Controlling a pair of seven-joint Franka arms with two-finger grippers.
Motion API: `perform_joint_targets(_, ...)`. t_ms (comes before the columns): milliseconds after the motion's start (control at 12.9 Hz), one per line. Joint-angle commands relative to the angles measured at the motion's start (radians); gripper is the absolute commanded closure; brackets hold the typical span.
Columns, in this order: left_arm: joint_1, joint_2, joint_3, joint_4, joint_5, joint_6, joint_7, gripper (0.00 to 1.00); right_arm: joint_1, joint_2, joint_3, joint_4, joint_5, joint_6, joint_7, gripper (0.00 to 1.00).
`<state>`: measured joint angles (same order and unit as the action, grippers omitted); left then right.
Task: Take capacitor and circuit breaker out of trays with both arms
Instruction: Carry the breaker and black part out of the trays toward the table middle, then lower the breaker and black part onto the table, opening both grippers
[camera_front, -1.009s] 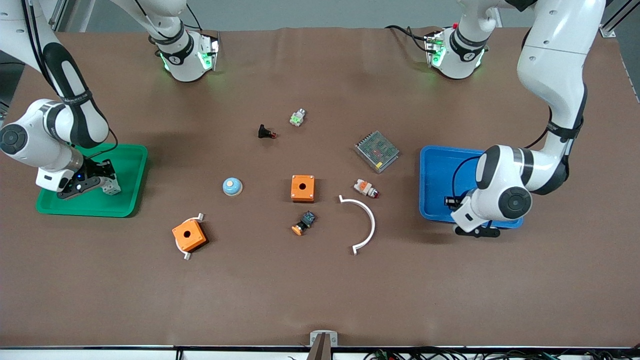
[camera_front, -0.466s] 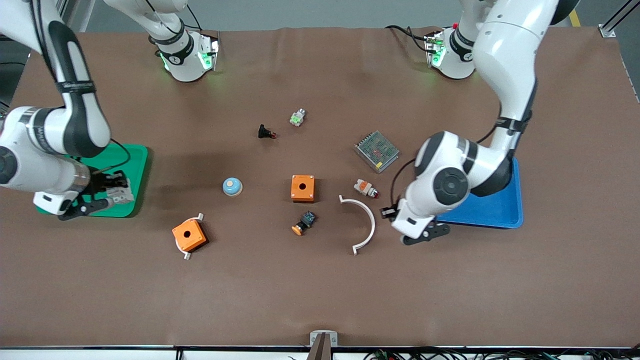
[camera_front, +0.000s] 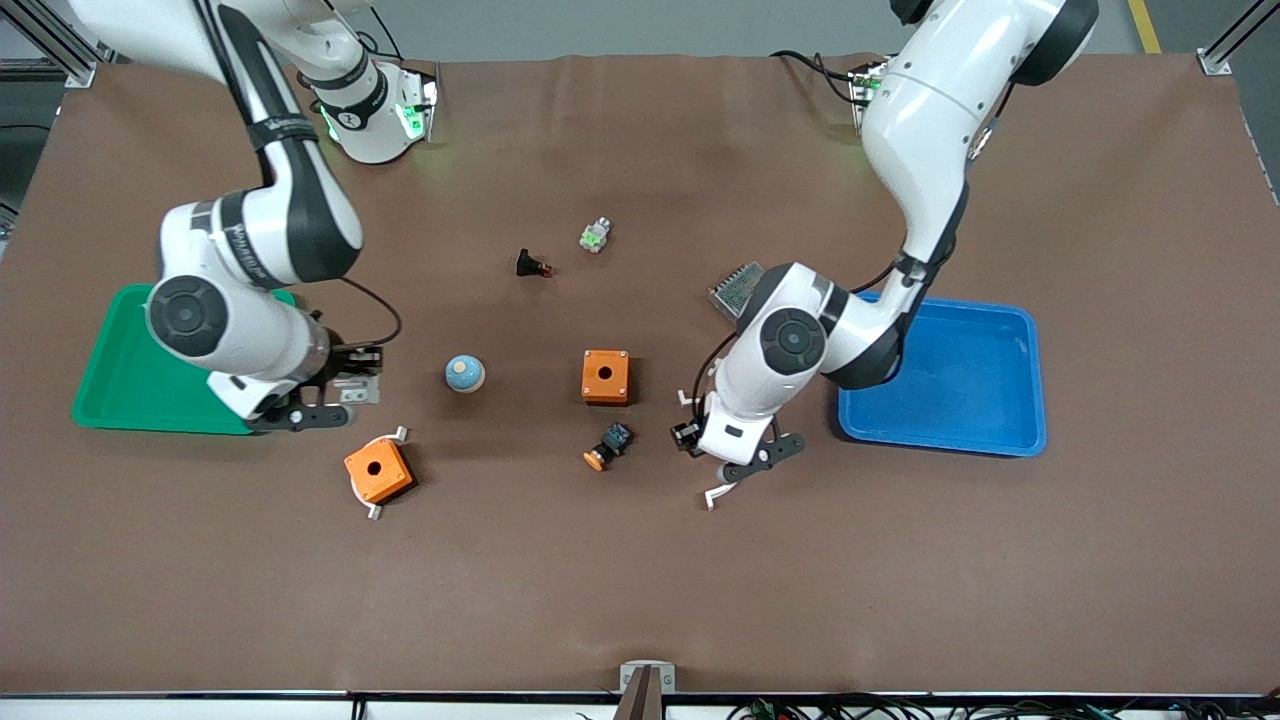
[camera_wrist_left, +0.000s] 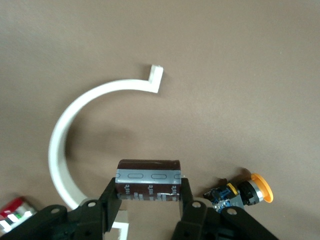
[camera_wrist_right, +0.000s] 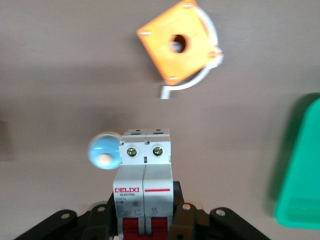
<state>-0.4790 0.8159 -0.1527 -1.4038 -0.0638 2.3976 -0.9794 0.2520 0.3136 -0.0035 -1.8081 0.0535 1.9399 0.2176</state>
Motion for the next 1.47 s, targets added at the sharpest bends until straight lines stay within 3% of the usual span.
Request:
perform_joint_targets(0,-0.022,0.063,0.008,0.060,-0.017,0.040,-0.012,0.96,0.058,0.074,-0.013,0.038,0.057,0.062,0.075,0.91)
perform_joint_targets(155,-0.042,0.091,0.022,0.066,-0.014,0.095,-0.015,0.92,0.099,0.117,-0.013,0.038,0.057,0.132,0.130,0.91)
perform_joint_targets(310,-0.047,0.101,0.022,0.066,-0.010,0.129,-0.013,0.76,0.145,0.153,-0.013,0.042,0.060,0.200,0.158,0.92)
perform_joint_targets(466,-0.047,0.117,0.022,0.066,-0.011,0.193,-0.015,0.43,0.182,0.195,-0.013,0.070,0.060,0.221,0.196,0.92)
perform_joint_targets(543,-0.047,0.114,0.022,0.065,-0.010,0.208,-0.015,0.21,0.199,0.222,-0.013,0.082,0.060,0.238,0.204,0.92)
perform_joint_targets(621,-0.046,0.105,0.022,0.065,-0.008,0.209,-0.015,0.10,0.211,0.248,-0.013,0.087,0.058,0.272,0.209,0.91)
perform_joint_targets(776,-0.040,0.066,0.024,0.065,-0.010,0.207,-0.024,0.01,0.234,0.297,-0.015,0.093,0.055,0.336,0.207,0.91)
perform_joint_targets(1009,0.022,-0.022,0.027,0.054,-0.005,0.087,-0.024,0.00,0.251,0.347,-0.015,0.151,0.055,0.340,0.204,0.90)
perform_joint_targets(1086,0.048,-0.059,0.027,0.052,-0.005,0.015,-0.021,0.01,0.250,0.352,-0.015,0.157,0.052,0.340,0.200,0.81)
perform_joint_targets(1241,0.112,-0.131,0.027,0.046,-0.004,-0.148,0.037,0.00,0.250,0.348,-0.015,0.158,0.046,0.333,0.201,0.00)
perform_joint_targets(1397,0.177,-0.202,0.027,0.031,-0.005,-0.294,0.143,0.00,0.247,0.337,-0.018,0.159,0.046,0.324,0.201,0.00)
